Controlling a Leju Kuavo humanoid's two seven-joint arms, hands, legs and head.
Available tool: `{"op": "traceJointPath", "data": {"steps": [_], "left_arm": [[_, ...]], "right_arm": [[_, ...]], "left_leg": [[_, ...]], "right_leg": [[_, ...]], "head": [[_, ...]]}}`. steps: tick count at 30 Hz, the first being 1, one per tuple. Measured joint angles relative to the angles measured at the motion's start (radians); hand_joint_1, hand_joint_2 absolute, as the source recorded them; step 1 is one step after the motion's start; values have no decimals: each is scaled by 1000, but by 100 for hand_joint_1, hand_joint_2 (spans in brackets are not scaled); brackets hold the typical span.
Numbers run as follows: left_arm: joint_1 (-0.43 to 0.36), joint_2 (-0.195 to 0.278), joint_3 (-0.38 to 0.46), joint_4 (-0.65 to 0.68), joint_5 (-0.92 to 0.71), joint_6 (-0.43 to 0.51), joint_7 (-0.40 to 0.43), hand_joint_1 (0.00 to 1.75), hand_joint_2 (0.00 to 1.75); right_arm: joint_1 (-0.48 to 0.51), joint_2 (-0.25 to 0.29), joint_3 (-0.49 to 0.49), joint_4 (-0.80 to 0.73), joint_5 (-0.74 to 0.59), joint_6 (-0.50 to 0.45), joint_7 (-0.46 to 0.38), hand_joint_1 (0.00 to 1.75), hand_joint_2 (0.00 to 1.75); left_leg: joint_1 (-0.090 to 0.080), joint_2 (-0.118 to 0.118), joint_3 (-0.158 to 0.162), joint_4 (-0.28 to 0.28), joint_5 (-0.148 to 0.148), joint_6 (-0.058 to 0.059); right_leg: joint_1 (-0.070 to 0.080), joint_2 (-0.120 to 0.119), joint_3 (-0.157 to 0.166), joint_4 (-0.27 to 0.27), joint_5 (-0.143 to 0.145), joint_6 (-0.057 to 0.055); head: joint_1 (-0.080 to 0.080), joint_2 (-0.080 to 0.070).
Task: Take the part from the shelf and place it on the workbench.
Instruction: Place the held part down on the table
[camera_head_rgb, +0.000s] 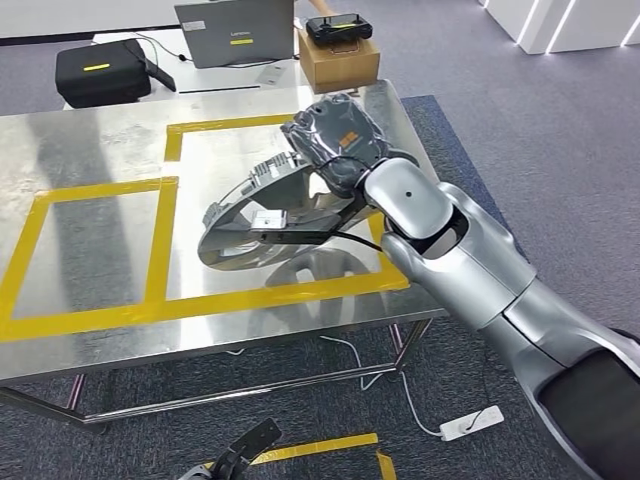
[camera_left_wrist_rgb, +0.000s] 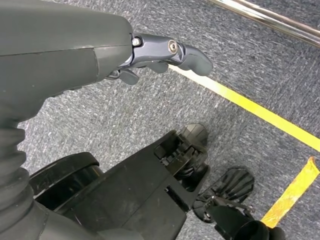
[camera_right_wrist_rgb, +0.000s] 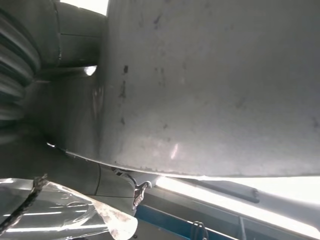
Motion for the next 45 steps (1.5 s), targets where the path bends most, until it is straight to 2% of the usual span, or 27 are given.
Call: {"op": "traceJointPath", "data": {"steps": [25, 37, 45], "left_arm": [[10, 2, 0, 0, 10, 6, -10, 0, 175], [29, 11, 0, 0, 13, 11, -11, 0, 175], [45, 22, -5, 0, 12, 17, -10, 0, 175]], "right_arm": [[7, -44, -25, 18, 6, -12, 0, 154, 175], [33, -80, -51, 76, 31, -75, -13, 154, 175], [112, -97, -81, 134, 31, -143, -24, 154, 175]], "left_leg": [[0, 1, 0, 0, 1, 1], [0, 0, -1, 0, 1, 1], [0, 0, -2, 0, 1, 1]], "right_leg": [[0, 1, -1, 0, 1, 0], [0, 0, -1, 0, 1, 0], [0, 0, -2, 0, 1, 0]], "head": [[0, 0], [0, 0], [0, 0]]}}
